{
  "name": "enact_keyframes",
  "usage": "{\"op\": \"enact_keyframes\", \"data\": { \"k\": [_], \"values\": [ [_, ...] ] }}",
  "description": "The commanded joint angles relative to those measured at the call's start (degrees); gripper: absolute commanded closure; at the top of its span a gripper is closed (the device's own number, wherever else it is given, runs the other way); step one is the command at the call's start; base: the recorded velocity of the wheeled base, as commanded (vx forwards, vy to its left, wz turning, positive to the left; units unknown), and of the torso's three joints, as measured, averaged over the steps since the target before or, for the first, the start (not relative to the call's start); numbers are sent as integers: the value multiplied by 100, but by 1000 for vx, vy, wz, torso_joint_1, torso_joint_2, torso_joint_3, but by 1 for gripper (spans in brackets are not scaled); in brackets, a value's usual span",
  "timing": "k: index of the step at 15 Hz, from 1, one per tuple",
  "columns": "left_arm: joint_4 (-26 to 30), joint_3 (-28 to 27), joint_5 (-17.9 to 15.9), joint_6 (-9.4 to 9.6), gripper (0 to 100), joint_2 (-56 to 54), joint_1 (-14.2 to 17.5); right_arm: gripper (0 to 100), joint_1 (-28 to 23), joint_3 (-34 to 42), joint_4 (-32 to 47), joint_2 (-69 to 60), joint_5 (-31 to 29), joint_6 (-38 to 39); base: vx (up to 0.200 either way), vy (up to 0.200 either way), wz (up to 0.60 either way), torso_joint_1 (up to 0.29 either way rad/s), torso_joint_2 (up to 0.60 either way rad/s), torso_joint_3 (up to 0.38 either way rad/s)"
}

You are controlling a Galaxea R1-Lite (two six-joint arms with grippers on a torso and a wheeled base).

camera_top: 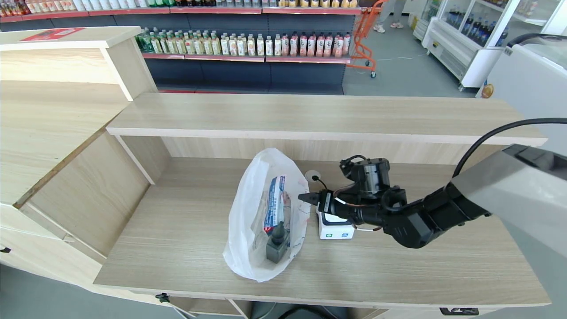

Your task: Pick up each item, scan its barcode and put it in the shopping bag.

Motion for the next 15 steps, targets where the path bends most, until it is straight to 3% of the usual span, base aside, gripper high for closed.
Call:
{"op": "enact_keyframes", "data": {
  "k": [1,4,7,10,12,15],
  "values": [
    [0,0,-2,-1,0,6,-4,0,-254,26,4,-385,136,10,0,0,0,0,0,0],
    [0,0,-2,-1,0,6,-4,0,-386,299,13,-1132,320,-17,0,0,0,0,0,0],
    [0,0,6,-1,0,6,-4,0,-236,1327,57,-2441,311,-228,0,0,0,0,0,0],
    [0,0,6,-1,0,-2,-4,0,-509,3050,373,-4120,74,-1994,0,0,0,0,0,0],
    [0,0,-2,-1,0,6,-4,0,-895,3595,382,-4885,-225,-2486,0,0,0,0,0,0],
    [0,0,6,-1,0,6,-4,0,-1291,4403,672,-6247,-348,-2530,0,0,0,0,0,0]
  ]
}}
